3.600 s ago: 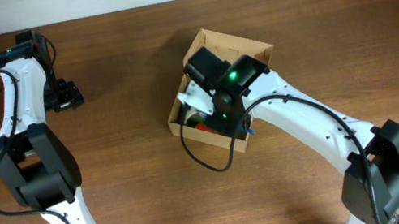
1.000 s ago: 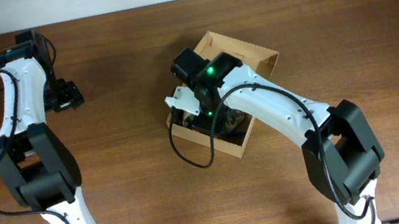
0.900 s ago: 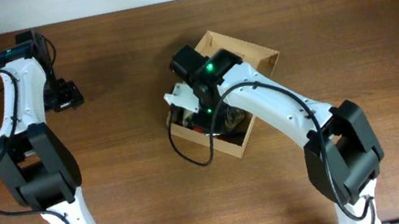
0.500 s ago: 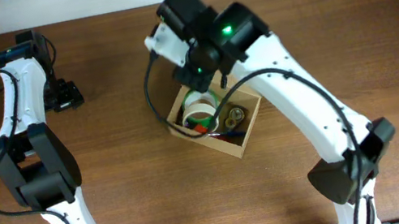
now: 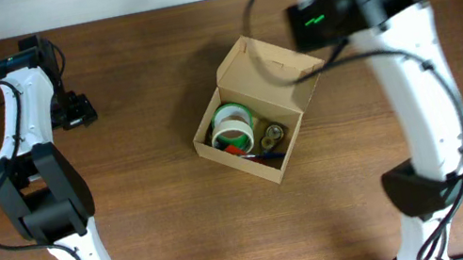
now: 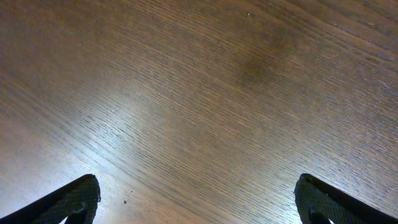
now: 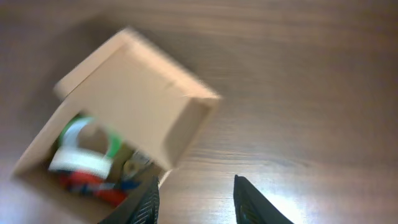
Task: Pack container
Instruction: 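Open the right gripper and lift it out of the box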
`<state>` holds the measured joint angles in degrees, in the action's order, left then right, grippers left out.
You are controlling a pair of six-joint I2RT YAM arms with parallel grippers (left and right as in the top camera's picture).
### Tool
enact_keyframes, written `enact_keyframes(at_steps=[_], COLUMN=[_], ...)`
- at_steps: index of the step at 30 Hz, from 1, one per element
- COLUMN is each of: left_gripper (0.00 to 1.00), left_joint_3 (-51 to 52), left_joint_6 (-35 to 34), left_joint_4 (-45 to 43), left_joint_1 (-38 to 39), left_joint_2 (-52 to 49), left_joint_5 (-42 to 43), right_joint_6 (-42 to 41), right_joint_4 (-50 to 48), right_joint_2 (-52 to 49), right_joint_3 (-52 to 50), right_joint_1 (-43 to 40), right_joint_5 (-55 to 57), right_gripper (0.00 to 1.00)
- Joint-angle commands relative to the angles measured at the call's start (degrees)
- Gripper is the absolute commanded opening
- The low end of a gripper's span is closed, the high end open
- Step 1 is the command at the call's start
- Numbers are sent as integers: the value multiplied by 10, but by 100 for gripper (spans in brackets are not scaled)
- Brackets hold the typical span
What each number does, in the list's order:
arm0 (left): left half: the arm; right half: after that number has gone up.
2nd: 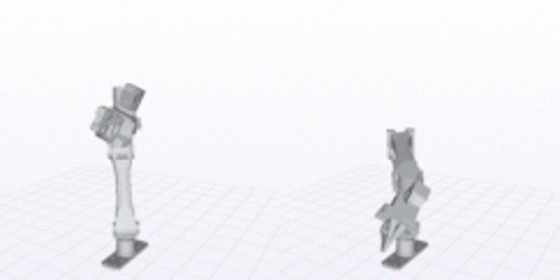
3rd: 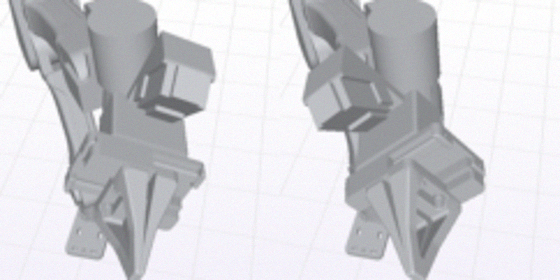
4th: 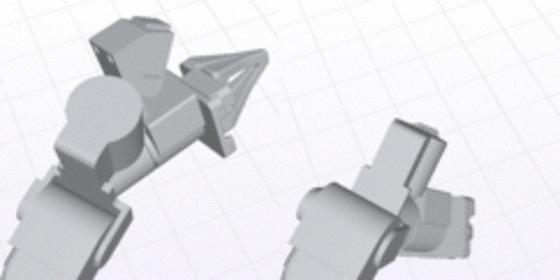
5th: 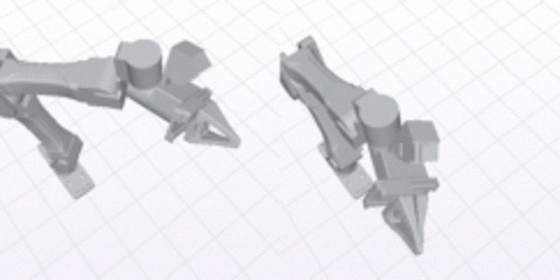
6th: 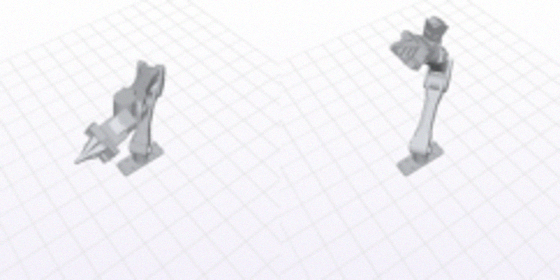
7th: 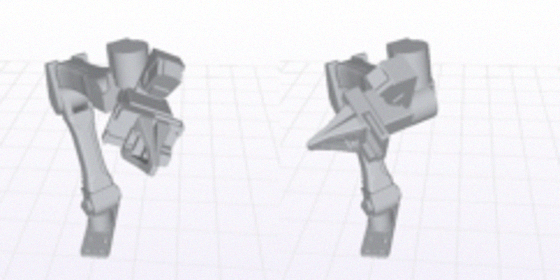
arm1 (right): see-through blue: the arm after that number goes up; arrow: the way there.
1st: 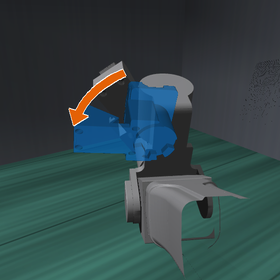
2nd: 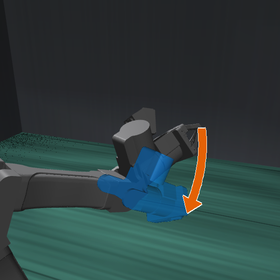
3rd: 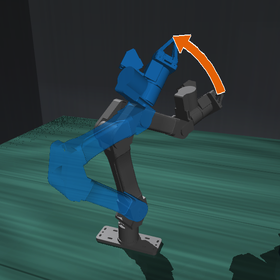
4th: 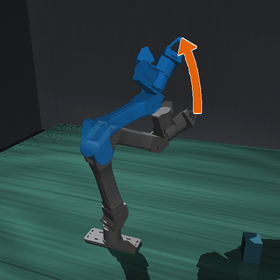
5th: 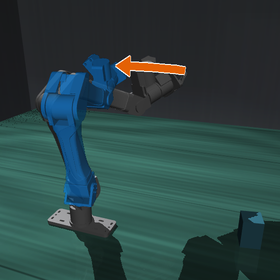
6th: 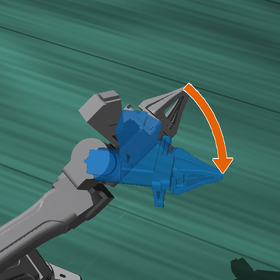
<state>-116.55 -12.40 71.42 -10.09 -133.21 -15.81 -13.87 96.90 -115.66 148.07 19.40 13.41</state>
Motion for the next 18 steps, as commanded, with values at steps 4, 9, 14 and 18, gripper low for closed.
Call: enact_keyframes(at_steps=[4,9,14,18], left_gripper=[100,42,22,2], left_joint_3=[2,2,2,1], left_joint_6=[-10,42,138,140], left_joint_4=[-34,-23,9,30], left_joint_1=[-1,0,30,61], left_joint_2=[7,7,7,7], left_joint_5=[113,254,264,228], right_joint_6=[-31,-29,-32,-76], right_joint_4=[-13,-81,-212,-317], right_joint_2=[11,9,9,9], right_joint_3=[-62,-212,-408,-525], right_joint_1=[-129,-182,-190,-190], right_joint_5=[-94,-124,-181,-207], right_gripper=[39,39,24,5])
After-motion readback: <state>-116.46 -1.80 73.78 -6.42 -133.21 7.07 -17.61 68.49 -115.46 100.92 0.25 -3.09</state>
